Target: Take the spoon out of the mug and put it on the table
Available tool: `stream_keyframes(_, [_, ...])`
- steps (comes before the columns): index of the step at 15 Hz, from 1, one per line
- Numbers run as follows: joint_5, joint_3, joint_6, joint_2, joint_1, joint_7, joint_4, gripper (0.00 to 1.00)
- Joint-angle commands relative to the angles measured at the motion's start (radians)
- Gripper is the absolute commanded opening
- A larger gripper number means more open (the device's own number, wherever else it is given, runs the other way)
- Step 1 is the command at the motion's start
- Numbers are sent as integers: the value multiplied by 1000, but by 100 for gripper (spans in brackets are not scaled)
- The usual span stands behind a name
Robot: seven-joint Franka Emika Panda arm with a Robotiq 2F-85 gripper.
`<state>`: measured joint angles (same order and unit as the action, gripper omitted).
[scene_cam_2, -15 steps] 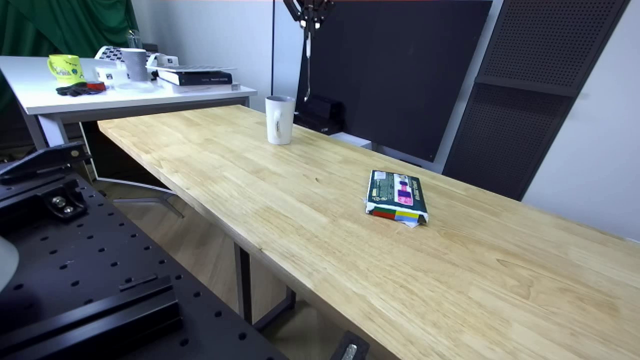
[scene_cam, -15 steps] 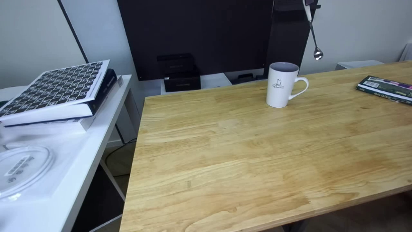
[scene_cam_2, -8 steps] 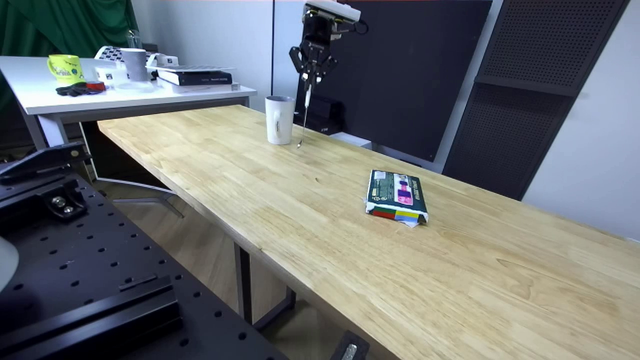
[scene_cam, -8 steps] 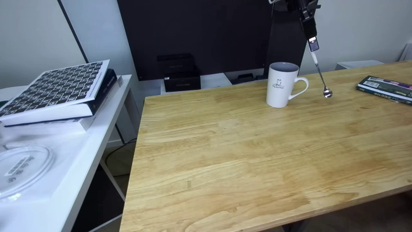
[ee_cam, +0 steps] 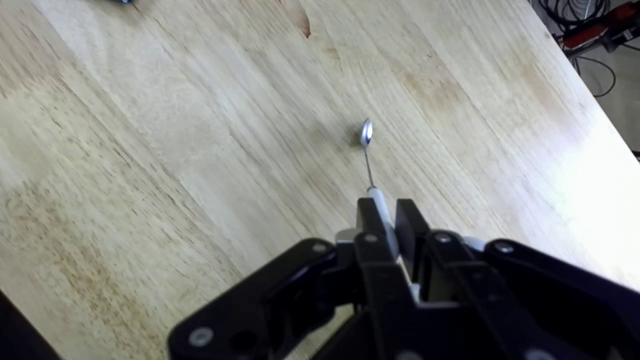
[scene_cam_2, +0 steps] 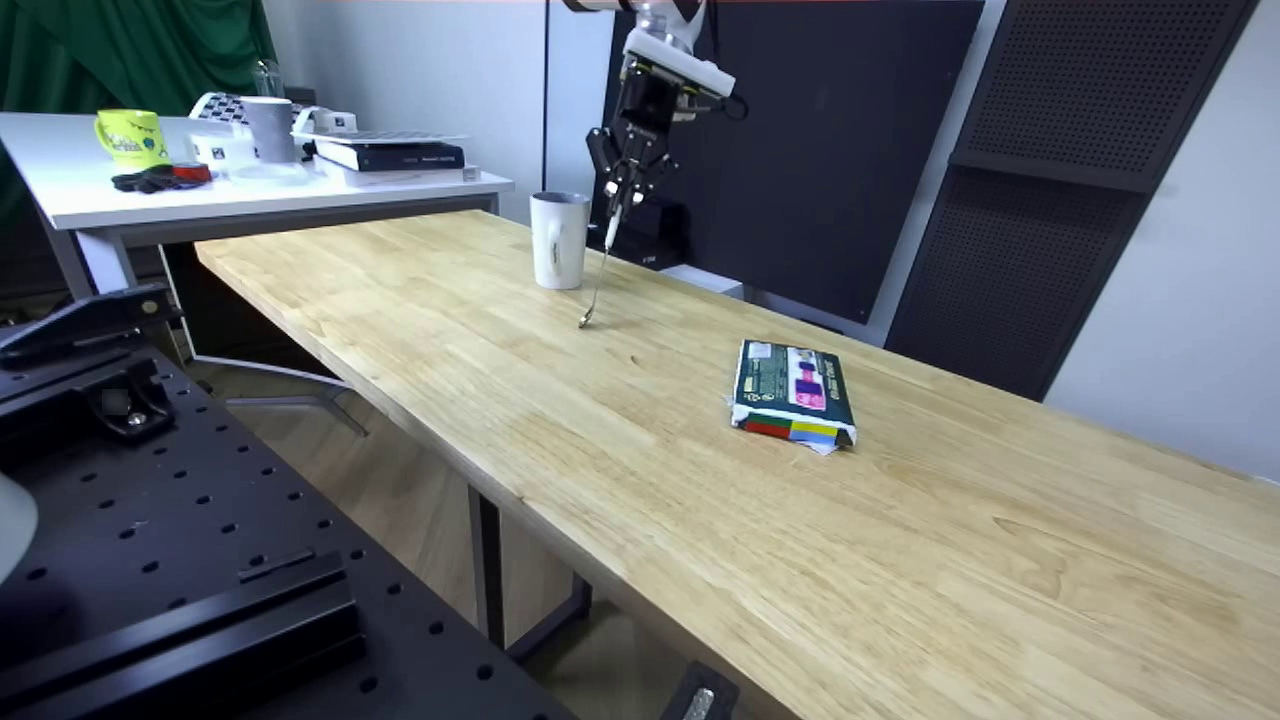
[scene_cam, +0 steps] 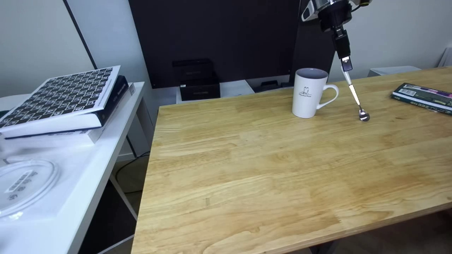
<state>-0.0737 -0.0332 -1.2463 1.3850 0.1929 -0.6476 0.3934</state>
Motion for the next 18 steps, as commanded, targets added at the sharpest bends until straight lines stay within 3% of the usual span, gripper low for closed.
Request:
stream_keyframes(1, [20, -10, -3, 3, -17, 8, -5, 39])
stream_keyframes(5, [15, 4, -30, -9, -4, 44, -21, 66])
stream_keyframes(8, [18, 10, -122, -12, 11, 146, -60, 86])
stream_keyframes(10, [43, -21, -181, -46, 7, 232, -31, 98])
stream_keyframes(18, [59, -10, -466, -73, 16, 504, -32, 100])
